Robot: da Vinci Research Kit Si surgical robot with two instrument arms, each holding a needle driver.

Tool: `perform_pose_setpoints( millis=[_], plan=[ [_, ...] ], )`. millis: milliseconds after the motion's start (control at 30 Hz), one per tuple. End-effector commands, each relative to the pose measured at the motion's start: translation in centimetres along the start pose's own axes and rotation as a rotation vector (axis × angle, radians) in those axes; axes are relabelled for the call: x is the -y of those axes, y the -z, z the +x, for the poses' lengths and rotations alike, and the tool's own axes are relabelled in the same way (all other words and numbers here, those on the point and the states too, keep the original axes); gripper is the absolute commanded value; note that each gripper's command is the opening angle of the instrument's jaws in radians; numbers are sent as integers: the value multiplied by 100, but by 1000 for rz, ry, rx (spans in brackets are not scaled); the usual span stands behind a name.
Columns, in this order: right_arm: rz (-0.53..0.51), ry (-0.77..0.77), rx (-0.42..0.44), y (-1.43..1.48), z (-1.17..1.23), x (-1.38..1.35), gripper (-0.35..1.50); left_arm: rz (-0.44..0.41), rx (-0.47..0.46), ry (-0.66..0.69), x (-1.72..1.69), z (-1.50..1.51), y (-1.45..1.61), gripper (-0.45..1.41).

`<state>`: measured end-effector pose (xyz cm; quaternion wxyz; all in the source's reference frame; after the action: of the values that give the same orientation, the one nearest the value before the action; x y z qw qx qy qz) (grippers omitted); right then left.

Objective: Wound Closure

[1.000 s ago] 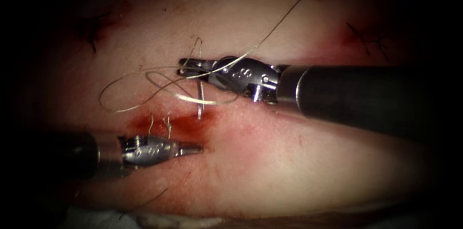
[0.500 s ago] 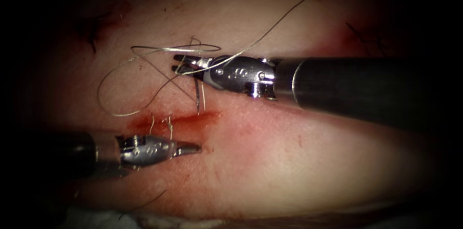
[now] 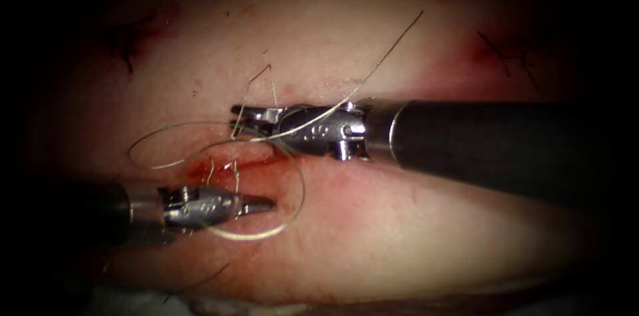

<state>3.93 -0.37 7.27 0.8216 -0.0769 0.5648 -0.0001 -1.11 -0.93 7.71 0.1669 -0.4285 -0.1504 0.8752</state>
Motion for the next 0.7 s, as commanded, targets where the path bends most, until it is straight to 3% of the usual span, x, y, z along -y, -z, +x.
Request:
perform_pose_setpoints(
  millis=[33,467,700],
  plan=[
    [2,-41,-3,-7,-3,8,-35,-1,0,2,-4,-4,-9,-45],
    [-2,-384,15,0,-10,2,-35,4,1,3,0,-8,-15,-45],
    [16,-407,59,10,-18,7,-35,4,2,2,2,-10,-12,-45]
  ],
)
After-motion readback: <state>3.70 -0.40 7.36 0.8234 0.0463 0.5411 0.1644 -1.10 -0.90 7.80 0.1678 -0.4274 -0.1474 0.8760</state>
